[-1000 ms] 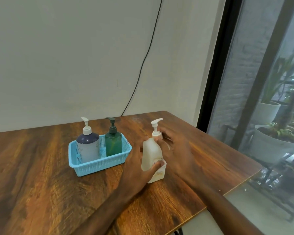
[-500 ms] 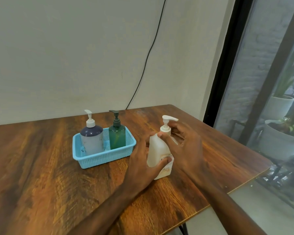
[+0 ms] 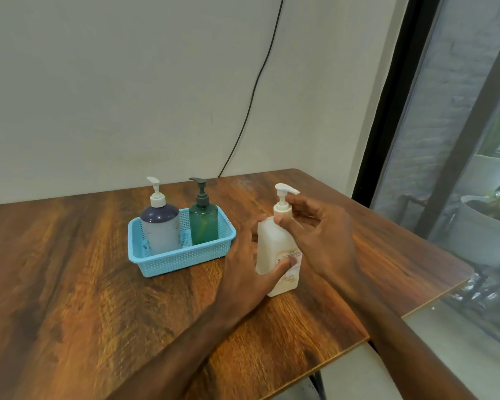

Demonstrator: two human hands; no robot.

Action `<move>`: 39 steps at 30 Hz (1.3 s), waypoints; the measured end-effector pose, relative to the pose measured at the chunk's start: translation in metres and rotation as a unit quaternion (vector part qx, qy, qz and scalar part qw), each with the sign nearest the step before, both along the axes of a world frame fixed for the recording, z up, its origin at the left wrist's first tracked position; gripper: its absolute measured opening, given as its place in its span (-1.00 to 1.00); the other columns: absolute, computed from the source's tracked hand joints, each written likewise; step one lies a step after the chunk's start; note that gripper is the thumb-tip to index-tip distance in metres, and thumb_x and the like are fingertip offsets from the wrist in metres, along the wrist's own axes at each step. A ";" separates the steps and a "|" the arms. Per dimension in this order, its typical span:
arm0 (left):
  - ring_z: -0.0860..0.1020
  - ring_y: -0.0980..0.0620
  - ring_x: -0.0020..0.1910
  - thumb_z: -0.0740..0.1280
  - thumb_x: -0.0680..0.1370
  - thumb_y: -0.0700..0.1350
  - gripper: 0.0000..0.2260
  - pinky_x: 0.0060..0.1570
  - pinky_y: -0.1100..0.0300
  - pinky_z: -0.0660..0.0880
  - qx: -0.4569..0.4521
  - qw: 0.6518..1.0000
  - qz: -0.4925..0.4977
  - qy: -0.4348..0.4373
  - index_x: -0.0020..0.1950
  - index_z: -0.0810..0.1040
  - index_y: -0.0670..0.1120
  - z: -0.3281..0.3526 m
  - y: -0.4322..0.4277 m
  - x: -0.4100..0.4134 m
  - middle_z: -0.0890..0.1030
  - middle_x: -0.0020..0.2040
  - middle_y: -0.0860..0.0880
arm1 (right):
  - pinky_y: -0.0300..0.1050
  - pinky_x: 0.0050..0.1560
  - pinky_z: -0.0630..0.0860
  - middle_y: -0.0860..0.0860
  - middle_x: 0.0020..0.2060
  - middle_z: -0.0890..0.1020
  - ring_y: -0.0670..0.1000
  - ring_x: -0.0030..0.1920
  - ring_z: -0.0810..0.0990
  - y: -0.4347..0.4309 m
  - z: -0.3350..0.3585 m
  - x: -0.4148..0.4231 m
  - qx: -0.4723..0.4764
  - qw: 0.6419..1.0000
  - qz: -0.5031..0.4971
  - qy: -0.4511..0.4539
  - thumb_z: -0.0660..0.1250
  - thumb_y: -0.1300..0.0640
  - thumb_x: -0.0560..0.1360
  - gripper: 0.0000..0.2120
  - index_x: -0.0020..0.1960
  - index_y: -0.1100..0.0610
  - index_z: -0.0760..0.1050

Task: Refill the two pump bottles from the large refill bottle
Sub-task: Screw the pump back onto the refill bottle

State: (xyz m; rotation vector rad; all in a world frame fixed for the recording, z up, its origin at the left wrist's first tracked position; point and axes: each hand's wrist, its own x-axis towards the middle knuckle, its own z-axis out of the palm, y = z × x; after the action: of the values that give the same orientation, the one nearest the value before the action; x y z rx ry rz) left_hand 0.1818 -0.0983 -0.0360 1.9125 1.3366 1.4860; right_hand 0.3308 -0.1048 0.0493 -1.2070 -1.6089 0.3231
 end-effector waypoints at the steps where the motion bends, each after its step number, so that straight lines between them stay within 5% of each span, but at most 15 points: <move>1: 0.52 0.13 0.35 0.57 0.41 0.28 -0.16 0.21 0.15 0.63 0.000 1.000 0.000 0.001 0.57 0.20 0.21 0.000 0.000 0.000 0.45 0.46 0.16 | -0.10 0.14 0.64 -0.10 0.23 0.65 -0.18 0.13 0.64 0.000 -0.001 0.000 0.002 1.000 0.005 0.001 0.52 0.04 0.46 -0.53 0.35 0.02 0.56; 9: 0.52 0.10 0.36 0.58 0.42 0.26 -0.16 0.21 0.14 0.62 -0.006 1.000 -0.005 0.008 0.57 0.21 0.19 -0.002 0.002 0.000 0.46 0.46 0.12 | -0.20 0.19 0.58 -0.25 0.18 0.58 -0.24 0.15 0.60 0.003 0.009 0.007 -0.004 0.998 0.060 -0.016 0.42 0.14 0.55 -0.60 0.38 0.03 0.52; 29: 0.51 0.07 0.38 0.56 0.42 0.28 -0.15 0.24 0.04 0.63 -0.012 1.000 -0.009 0.017 0.58 0.17 0.22 -0.004 0.002 0.002 0.44 0.49 0.12 | 0.01 0.14 0.65 -0.01 0.27 0.64 -0.08 0.17 0.65 0.001 -0.006 0.004 0.011 1.000 -0.010 -0.014 0.50 0.03 0.47 -0.51 0.38 0.09 0.54; 39: 0.49 0.14 0.40 0.56 0.42 0.28 -0.17 0.25 0.25 0.57 -0.006 1.000 -0.025 0.010 0.57 0.19 0.22 -0.005 0.004 0.001 0.43 0.48 0.17 | -0.30 -0.13 0.61 -0.24 -0.01 0.63 -0.21 -0.07 0.62 0.003 -0.013 -0.003 0.011 0.997 -0.059 0.040 0.59 -0.18 0.32 -0.54 0.13 -0.07 0.55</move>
State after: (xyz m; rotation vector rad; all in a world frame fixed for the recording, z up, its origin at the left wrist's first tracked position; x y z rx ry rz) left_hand 0.1832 -0.0946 -0.0407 1.9426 1.2933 1.4357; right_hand 0.3274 -0.1020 0.0359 -1.2504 -1.4624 0.2747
